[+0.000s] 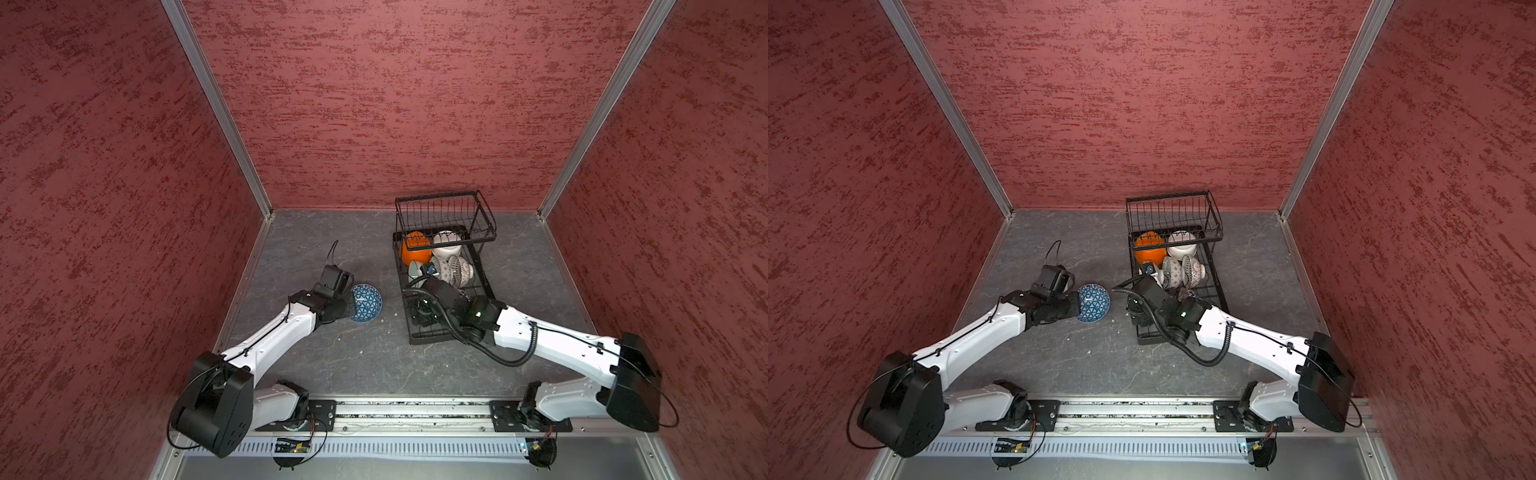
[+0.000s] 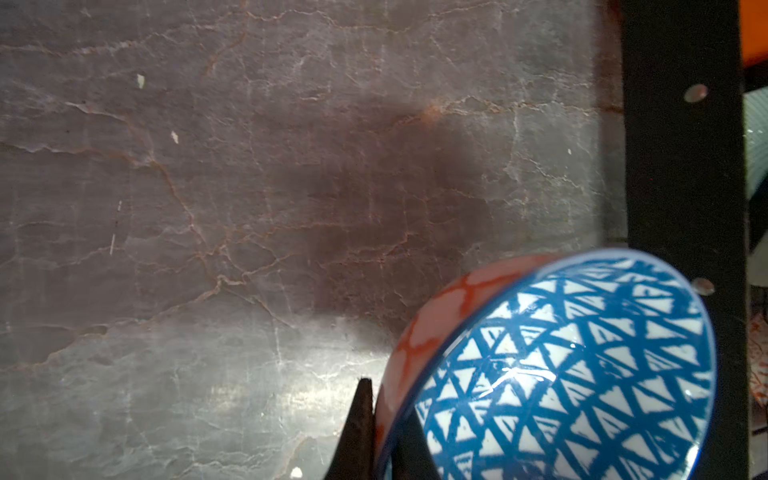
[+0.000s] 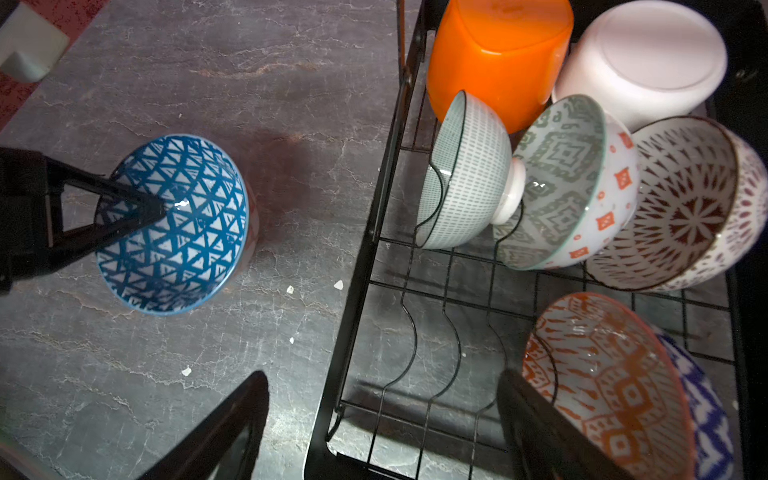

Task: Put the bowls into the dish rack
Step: 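Lift the blue-white bowl toward the rack with the left gripper while the right approaches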

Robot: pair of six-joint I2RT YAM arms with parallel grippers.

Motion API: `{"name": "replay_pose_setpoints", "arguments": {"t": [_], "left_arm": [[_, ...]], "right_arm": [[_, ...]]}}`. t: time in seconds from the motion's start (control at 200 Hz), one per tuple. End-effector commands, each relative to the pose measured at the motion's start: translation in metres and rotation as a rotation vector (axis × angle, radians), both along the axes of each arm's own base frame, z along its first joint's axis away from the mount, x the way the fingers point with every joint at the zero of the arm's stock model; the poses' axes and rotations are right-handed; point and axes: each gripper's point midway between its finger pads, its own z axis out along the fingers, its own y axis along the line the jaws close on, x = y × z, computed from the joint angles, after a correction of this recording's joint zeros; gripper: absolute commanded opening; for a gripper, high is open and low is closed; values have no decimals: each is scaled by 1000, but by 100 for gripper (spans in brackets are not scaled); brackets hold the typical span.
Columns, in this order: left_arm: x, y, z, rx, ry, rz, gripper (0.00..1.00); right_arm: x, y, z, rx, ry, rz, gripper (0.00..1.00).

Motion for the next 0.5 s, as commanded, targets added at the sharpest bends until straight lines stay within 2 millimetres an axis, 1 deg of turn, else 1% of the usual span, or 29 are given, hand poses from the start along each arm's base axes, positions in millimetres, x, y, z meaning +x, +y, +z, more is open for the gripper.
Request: {"name": "replay_pose_setpoints", "arguments": {"t": [0.0,0.08,0.175,0.18,0.19,0.215,0.401,0.496], "left_arm": [[0,-8,18,-21,-72,16,0],[-5,-16,27,-29,-106,3,0],[-11,-24,36,-35,-135,-11,0],[-11,-25,37,-37,-137,-12,0],[-11,-26,37,-36,-140,-14,0],[-13,-27,40,-40,-145,-16,0],[-21,-40,52,-65,-175,-43,0],[-22,-46,55,-72,-176,-55,0]], "right_arm": [[4,9,6,14,14,-15,84],[5,18,6,23,17,-1,82],[4,28,12,63,11,14,79],[5,29,7,54,18,15,79],[5,30,4,51,23,16,78],[5,33,3,54,25,21,78],[3,42,3,84,31,34,75],[1,45,6,100,31,44,74]]}}
